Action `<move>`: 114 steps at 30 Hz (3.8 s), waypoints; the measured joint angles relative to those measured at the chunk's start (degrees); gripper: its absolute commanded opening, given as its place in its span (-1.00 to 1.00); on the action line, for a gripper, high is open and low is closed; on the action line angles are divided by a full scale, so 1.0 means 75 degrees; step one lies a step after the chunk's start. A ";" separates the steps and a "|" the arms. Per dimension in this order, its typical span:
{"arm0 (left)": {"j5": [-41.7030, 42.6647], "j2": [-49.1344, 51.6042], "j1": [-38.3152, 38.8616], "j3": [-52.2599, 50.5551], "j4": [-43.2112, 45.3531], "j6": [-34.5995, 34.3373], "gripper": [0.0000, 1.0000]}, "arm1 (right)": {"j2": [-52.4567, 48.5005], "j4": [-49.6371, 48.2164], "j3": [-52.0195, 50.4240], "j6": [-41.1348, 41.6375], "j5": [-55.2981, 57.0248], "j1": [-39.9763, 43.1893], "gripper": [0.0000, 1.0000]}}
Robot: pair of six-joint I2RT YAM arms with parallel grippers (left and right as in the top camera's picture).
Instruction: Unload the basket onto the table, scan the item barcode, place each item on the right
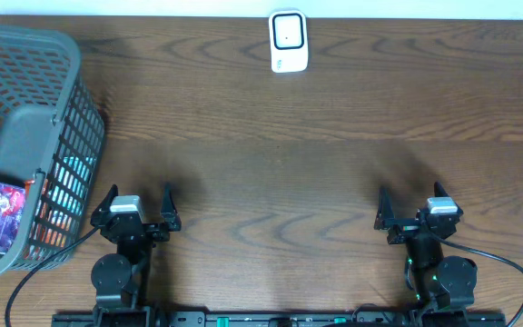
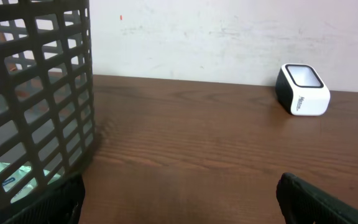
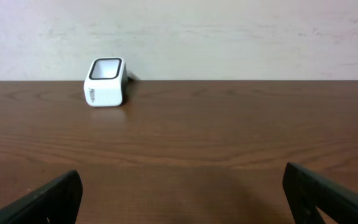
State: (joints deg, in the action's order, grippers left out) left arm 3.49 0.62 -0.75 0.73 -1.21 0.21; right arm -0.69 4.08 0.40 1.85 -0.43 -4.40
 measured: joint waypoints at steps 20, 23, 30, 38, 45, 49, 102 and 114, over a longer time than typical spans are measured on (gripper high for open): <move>0.0000 0.0198 0.0000 0.0000 0.0000 0.0000 0.95 | 0.0000 -0.0003 0.0000 0.0000 0.0000 0.0000 0.99; 0.0000 0.0198 0.0000 0.0000 0.0000 0.0000 0.96 | 0.0000 0.0000 0.0000 0.0000 0.0000 0.0000 0.98; 0.0000 0.0198 0.0000 0.0000 0.0000 0.0000 0.96 | 0.0000 0.0000 0.0000 0.0000 0.0000 0.0000 0.99; 0.0000 0.0198 0.0000 0.0000 0.0000 0.0000 0.95 | 0.0000 0.0000 0.0000 0.0000 0.0000 0.0000 0.99; 0.0000 0.0198 0.0000 0.0000 0.0000 0.0000 0.96 | 0.0000 0.0000 0.0000 0.0000 0.0000 0.0000 0.98; 0.0000 0.0198 0.0000 0.0000 0.0000 0.0000 0.96 | 0.0000 0.0000 0.0000 0.0000 0.0003 0.0000 0.99; 0.0373 0.2194 0.0006 0.3235 0.4972 -0.9521 0.96 | -0.0003 -0.0003 0.0000 0.0000 0.0003 0.0000 0.98; -0.2964 0.7536 -0.0391 1.0713 -0.1711 -0.5056 0.96 | 0.0000 -0.0006 0.0000 0.0000 0.0003 0.0000 0.98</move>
State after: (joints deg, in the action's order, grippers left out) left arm -18.74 57.14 -3.68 81.08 -14.04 -37.71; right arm -0.69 4.03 0.40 1.85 -0.40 -4.40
